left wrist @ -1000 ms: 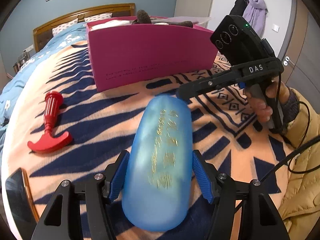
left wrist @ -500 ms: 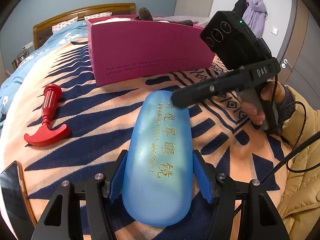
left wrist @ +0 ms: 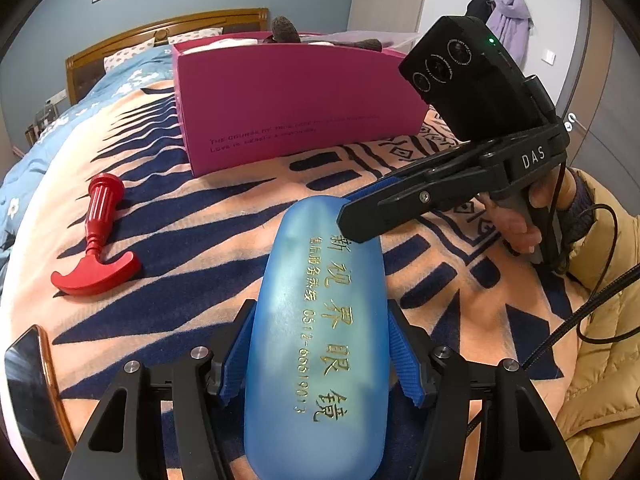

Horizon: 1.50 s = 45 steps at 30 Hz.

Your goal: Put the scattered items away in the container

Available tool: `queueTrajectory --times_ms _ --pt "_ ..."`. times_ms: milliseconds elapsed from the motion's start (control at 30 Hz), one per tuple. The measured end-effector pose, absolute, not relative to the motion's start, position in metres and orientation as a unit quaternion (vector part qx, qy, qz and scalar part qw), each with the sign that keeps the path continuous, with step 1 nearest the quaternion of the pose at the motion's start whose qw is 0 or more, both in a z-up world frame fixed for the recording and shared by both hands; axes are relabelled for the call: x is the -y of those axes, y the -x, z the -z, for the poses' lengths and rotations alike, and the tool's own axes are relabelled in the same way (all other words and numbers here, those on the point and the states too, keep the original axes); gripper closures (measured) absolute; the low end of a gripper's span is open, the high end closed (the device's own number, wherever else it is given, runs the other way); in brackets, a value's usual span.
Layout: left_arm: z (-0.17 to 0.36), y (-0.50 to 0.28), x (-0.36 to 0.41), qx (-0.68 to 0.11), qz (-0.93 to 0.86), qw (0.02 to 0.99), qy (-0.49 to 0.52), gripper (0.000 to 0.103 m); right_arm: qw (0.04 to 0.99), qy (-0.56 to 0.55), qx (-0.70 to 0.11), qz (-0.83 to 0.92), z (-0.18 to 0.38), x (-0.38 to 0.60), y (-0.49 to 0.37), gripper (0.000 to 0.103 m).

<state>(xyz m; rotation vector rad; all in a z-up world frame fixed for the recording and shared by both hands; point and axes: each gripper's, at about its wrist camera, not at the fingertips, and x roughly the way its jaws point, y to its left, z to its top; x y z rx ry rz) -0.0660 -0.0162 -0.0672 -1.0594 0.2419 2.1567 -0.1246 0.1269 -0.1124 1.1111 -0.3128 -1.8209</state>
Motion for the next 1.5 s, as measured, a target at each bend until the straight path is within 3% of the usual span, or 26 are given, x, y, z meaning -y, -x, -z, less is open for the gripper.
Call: queueTrajectory --times_ms 100,200,267,367,433,467,767,833,1500 --pt "0.068 0.065 0.015 -0.096 -0.837 0.351 0.409 0.040 0.474 -0.449 0.124 0.747 0.108 -0.131 0.122 0.061" --pt "0.071 0.065 0.013 -0.111 -0.837 0.341 0.413 0.040 0.469 -0.451 0.108 0.752 0.107 -0.134 0.119 0.082" --pt "0.072 0.064 0.014 -0.110 -0.834 0.351 0.411 0.040 0.466 -0.452 0.098 0.754 0.107 -0.137 0.117 0.081" --pt "0.073 0.065 0.013 -0.124 -0.826 0.364 0.411 0.040 0.463 -0.449 0.078 0.760 0.104 -0.138 0.113 0.073" --pt "0.072 0.065 0.012 -0.140 -0.820 0.375 0.410 0.040 0.465 -0.431 0.041 0.772 0.094 -0.133 0.108 0.046" --pt "0.071 0.064 0.009 -0.147 -0.815 0.382 0.410 0.040 0.469 -0.425 0.025 0.774 0.091 -0.130 0.106 0.042" --pt "0.067 0.057 -0.023 -0.221 -0.769 0.455 0.392 0.040 0.502 -0.409 -0.060 0.760 0.084 -0.114 0.091 0.037" --pt "0.067 0.058 -0.026 -0.228 -0.764 0.461 0.389 0.040 0.502 -0.408 -0.077 0.759 0.086 -0.115 0.087 0.024" --pt "0.058 0.046 0.004 -0.231 -0.777 0.425 0.402 0.039 0.528 -0.345 -0.208 0.748 0.089 -0.092 0.059 0.024"
